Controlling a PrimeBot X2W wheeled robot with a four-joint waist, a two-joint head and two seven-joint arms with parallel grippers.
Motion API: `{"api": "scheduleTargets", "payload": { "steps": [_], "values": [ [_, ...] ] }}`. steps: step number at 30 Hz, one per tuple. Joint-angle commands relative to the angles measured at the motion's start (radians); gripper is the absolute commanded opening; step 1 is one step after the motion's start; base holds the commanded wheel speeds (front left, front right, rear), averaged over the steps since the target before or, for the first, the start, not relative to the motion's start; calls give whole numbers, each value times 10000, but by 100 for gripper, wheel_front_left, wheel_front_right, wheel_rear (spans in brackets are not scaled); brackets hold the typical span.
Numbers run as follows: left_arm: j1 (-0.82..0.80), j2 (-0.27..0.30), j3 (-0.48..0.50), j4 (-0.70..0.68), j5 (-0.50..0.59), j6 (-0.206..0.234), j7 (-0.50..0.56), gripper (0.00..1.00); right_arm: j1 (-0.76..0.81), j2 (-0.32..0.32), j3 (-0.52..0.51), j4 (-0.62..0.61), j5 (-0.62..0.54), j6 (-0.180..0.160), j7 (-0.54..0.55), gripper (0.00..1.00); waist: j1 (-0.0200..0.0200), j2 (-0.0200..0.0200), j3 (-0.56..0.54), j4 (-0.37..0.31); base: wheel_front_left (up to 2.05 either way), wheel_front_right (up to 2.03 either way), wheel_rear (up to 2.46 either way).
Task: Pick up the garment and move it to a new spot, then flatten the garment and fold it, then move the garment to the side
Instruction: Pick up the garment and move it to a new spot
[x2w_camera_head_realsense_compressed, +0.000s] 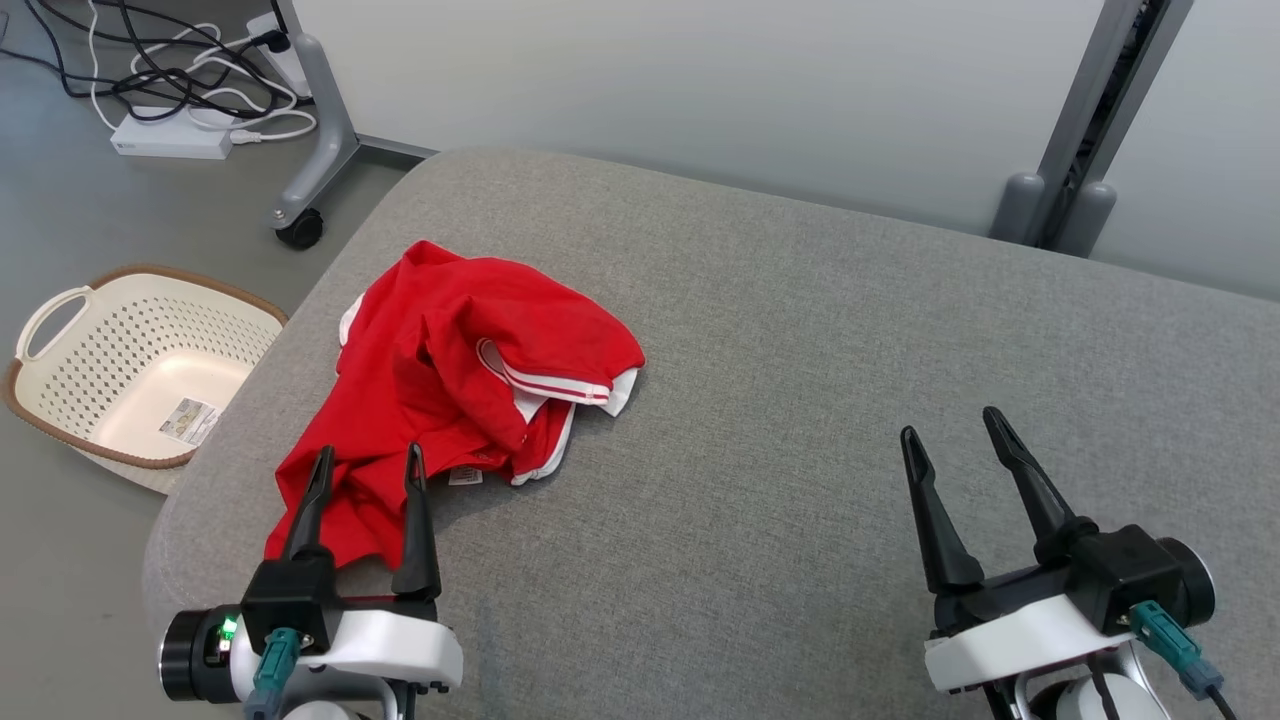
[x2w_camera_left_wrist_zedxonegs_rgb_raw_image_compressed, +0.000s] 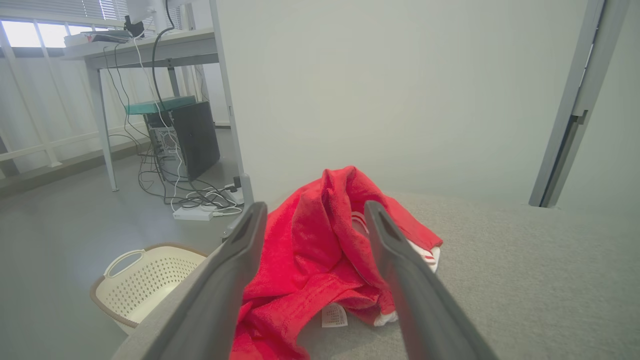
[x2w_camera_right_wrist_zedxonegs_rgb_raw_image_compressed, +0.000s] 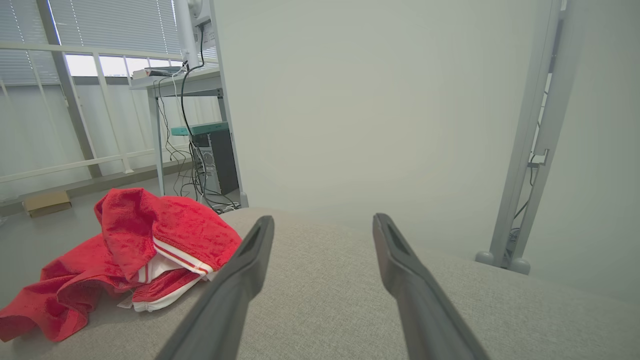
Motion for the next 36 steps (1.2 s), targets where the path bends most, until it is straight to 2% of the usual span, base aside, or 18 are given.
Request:
{"api": "scheduleTargets", "payload": {
  "steps": [1,10,19,24,27,32,36],
  "values": [
    [-126,39,17,-64,-38,66,-42,100,-18,-85,-59,-63,-57,23,-51,100,0,0,124,-45,0,0,0],
    [-932,39,17,-45,-447,247,-42,100,-476,-95,-74,-145,-462,23,-51,100,0,0,1214,-322,0,0,0],
    [-2855,37,327,584,-511,377,-40,100,-1011,-582,-163,-286,-533,20,-43,100,0,0,2459,-456,0,0,0],
    [-3966,42,452,1763,-361,217,-40,100,-1204,-754,-192,-344,-534,20,-43,100,0,0,2796,-433,0,0,0],
    [-4626,61,498,3088,-452,203,89,100,-1247,-787,-128,-300,-508,20,-43,100,0,0,2852,-412,0,0,0],
    [-5635,159,448,4888,-570,236,1374,100,-1296,-783,-18,-274,-490,20,-43,100,0,0,2904,-409,0,0,0],
    [-6187,168,278,5809,-654,8,2333,100,-1301,-798,81,-201,-454,20,-43,100,0,0,2894,-403,0,0,0]
  ]
}}
